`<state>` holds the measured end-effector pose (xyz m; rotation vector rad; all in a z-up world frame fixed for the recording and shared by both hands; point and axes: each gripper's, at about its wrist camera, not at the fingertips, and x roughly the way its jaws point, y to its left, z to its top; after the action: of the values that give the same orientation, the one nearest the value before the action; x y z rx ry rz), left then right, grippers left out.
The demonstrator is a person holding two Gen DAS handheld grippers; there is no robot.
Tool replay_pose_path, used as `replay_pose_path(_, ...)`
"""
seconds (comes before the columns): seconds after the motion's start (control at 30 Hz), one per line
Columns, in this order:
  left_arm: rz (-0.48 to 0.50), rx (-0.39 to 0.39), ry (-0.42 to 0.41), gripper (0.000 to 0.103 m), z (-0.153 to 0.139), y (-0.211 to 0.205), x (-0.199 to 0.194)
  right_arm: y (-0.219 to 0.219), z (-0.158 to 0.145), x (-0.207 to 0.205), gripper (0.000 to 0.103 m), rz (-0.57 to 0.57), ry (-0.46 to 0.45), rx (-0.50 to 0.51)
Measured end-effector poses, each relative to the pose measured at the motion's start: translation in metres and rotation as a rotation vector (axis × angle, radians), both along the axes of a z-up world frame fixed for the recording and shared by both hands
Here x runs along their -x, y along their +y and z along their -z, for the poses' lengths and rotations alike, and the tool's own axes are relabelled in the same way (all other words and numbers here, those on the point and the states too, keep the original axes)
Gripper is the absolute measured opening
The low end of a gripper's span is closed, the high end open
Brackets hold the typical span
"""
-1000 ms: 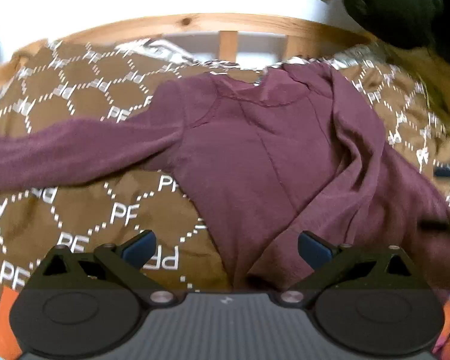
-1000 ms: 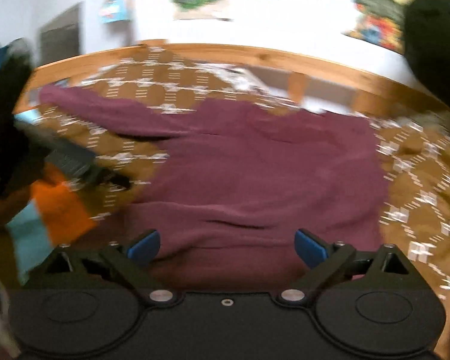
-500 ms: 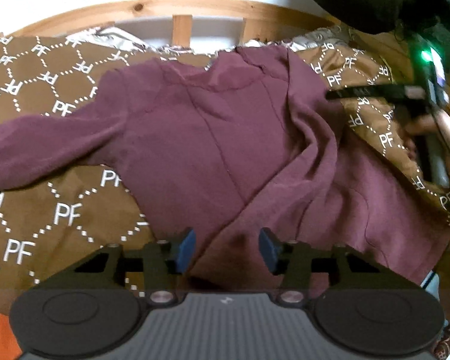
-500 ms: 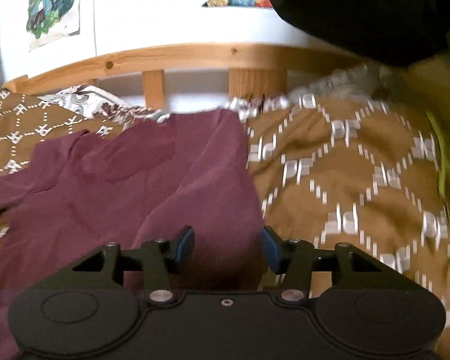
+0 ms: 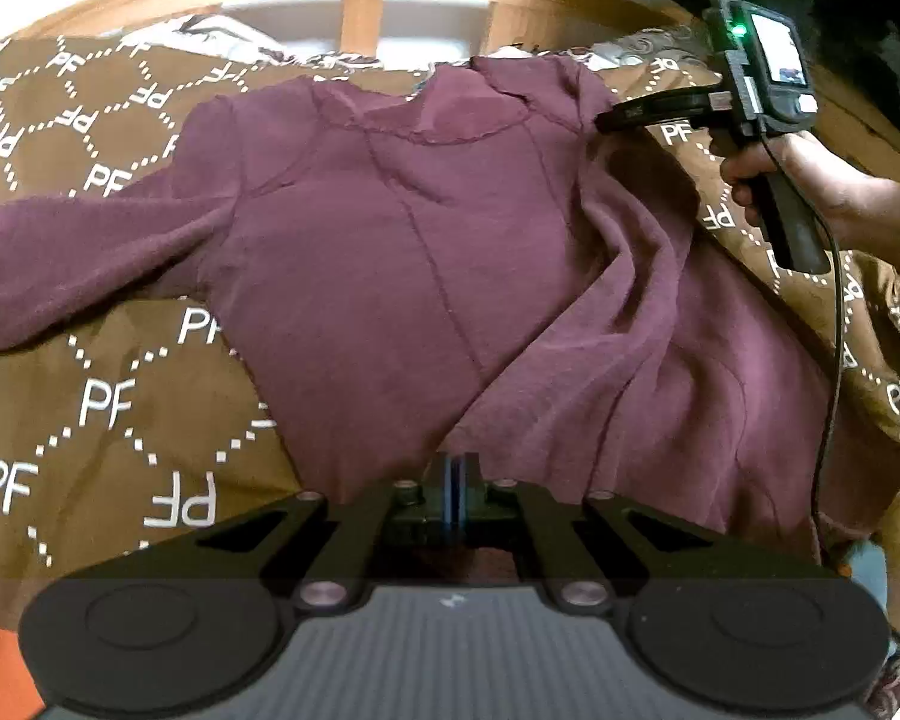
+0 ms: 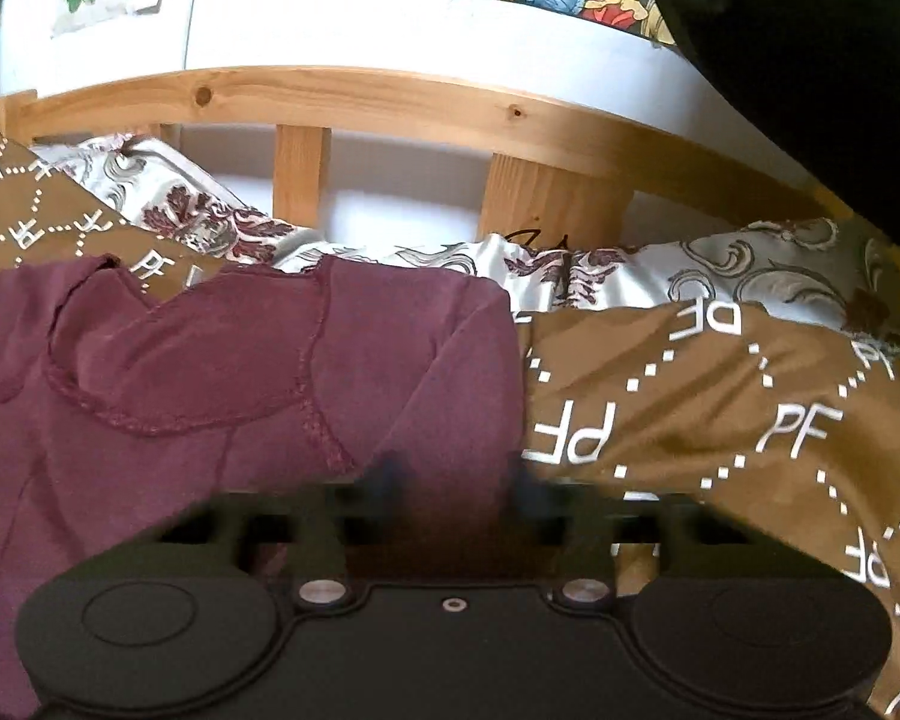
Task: Fold small clothes
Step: 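Open the right gripper to release the cuff on the shirt back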
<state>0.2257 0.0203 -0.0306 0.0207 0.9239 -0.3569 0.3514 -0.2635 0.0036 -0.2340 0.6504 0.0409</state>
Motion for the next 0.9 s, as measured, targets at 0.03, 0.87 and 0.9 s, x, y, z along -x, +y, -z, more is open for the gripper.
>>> replay_pose_path(0.03,-0.003,0.01,0.001,0.0,-0.001,0.001,0.0,0.0,-0.001,0.0,0.015,-0.002,-0.008,-0.002)
replay_pose_path(0.87,-0.079,0.082,0.054,0.072,0.007,0.014,-0.004,-0.064,-0.023,0.035,0.081,-0.019,0.019,-0.17)
replay_pose_path(0.9,-0.072,0.065,0.047,0.075,0.007,0.011,-0.002,-0.062,-0.019,0.041,0.082,-0.03,0.035,-0.129)
